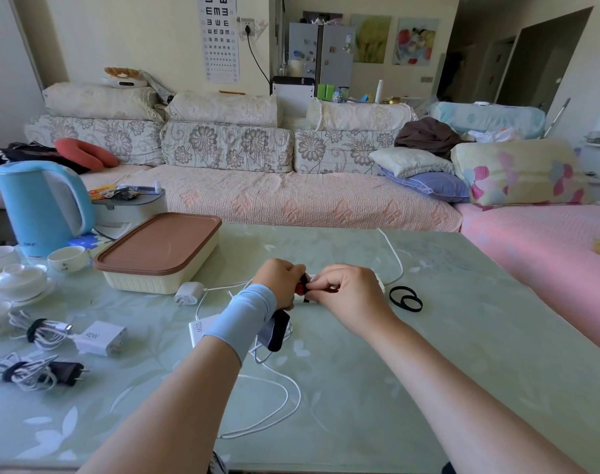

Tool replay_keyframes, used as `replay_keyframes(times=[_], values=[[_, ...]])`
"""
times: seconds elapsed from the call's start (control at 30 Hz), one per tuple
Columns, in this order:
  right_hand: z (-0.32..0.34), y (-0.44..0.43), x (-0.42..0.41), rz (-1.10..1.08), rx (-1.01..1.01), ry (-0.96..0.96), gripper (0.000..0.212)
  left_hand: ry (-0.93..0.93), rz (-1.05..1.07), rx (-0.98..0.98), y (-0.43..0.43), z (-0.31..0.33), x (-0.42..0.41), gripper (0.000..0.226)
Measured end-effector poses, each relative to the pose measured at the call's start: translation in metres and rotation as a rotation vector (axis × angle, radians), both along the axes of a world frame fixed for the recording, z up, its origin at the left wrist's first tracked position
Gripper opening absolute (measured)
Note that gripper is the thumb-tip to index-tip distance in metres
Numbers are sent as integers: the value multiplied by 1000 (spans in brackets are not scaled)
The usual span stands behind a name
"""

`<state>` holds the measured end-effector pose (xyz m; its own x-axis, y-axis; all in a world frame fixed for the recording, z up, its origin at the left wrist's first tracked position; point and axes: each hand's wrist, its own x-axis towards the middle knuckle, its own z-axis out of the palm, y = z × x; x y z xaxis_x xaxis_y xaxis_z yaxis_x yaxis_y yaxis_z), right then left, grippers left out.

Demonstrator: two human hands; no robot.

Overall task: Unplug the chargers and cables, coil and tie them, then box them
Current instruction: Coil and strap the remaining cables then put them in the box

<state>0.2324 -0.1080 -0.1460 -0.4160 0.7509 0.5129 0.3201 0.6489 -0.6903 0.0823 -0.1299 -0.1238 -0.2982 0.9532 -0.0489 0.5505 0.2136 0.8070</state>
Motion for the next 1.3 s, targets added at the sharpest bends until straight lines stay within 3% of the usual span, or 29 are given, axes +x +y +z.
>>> replay_keyframes(times=[0.1, 0.2, 0.37, 0.5, 0.63, 0.73, 0.93, 1.13, 1.3], values=[[1, 3, 4, -34, 96, -94, 15, 34, -22, 21, -1, -1, 7, 24], [1, 3, 5, -58, 280, -220, 14, -51, -3, 53, -1, -3, 9, 35], [-4, 7, -3, -162, 613, -271, 25, -222, 48, 40, -2, 1, 11, 29], [-5, 10, -4, -152, 695, -249, 27, -334, 70, 64, -4, 0, 9, 26], [-5, 15, -3, -105, 517, -200, 22, -348, 80, 139, -1, 0, 7, 28], [0, 14, 1, -44, 200, -62, 14, -298, 76, 179, 0, -1, 10, 28], [4, 19, 13, -45, -374, 107, 21, -144, 10, 315, -1, -1, 19, 30], [7, 19, 29, 96, -502, -47, 9, -121, -48, 324, -5, -4, 23, 28], [8, 18, 29, 36, -417, -45, 10, -195, -125, 276, -6, 0, 18, 28]])
